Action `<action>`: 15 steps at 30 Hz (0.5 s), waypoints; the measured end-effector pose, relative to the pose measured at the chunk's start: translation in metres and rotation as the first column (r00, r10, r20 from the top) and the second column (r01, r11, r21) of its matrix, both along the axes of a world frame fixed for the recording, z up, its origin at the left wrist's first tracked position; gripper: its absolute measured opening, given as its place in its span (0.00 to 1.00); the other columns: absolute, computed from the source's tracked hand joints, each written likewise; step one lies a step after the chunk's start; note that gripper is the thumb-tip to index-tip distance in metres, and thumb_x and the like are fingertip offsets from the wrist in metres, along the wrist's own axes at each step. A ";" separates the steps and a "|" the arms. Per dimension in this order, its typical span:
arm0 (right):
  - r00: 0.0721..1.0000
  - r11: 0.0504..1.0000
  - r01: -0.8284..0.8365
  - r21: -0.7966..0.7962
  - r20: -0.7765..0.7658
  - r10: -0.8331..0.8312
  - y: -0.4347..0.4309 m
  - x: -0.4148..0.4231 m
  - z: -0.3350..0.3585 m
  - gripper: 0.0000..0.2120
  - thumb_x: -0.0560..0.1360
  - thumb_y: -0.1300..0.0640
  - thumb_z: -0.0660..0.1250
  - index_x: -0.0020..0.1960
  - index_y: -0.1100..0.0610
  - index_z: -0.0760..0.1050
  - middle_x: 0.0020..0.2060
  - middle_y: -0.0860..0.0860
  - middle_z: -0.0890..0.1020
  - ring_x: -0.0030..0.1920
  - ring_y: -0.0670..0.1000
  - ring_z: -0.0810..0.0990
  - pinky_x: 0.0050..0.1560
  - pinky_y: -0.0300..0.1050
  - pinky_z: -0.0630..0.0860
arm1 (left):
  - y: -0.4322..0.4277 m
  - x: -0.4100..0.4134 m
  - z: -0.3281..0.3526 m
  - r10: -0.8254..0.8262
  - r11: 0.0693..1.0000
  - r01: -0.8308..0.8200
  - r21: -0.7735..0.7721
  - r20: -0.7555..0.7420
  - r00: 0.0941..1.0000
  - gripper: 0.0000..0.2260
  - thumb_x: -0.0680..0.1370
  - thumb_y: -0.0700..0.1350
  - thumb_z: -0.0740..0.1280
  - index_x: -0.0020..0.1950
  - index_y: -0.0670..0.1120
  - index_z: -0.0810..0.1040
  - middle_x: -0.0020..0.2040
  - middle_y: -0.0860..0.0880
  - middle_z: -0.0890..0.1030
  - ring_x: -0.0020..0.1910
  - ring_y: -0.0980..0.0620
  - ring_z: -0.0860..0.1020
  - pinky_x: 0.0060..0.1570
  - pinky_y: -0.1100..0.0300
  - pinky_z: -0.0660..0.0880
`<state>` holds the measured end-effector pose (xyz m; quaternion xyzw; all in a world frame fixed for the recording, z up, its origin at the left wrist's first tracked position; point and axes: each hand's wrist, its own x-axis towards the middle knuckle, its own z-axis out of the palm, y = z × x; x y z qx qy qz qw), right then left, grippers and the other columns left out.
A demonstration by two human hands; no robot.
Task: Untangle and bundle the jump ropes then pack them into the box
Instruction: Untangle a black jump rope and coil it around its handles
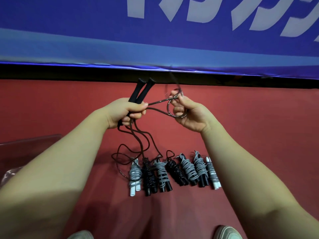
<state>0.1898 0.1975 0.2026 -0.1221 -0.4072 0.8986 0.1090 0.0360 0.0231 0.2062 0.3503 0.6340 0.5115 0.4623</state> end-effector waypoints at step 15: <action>0.541 0.407 0.819 -0.406 0.306 -0.783 0.066 0.040 -0.021 0.16 0.81 0.63 0.47 0.38 0.59 0.68 0.25 0.53 0.76 0.17 0.47 0.75 0.24 0.33 0.72 | 0.004 -0.013 -0.017 0.405 0.893 -0.441 -0.085 -0.273 0.873 0.10 0.78 0.47 0.66 0.38 0.46 0.72 0.23 0.54 0.67 0.20 0.57 0.58 0.24 0.65 0.56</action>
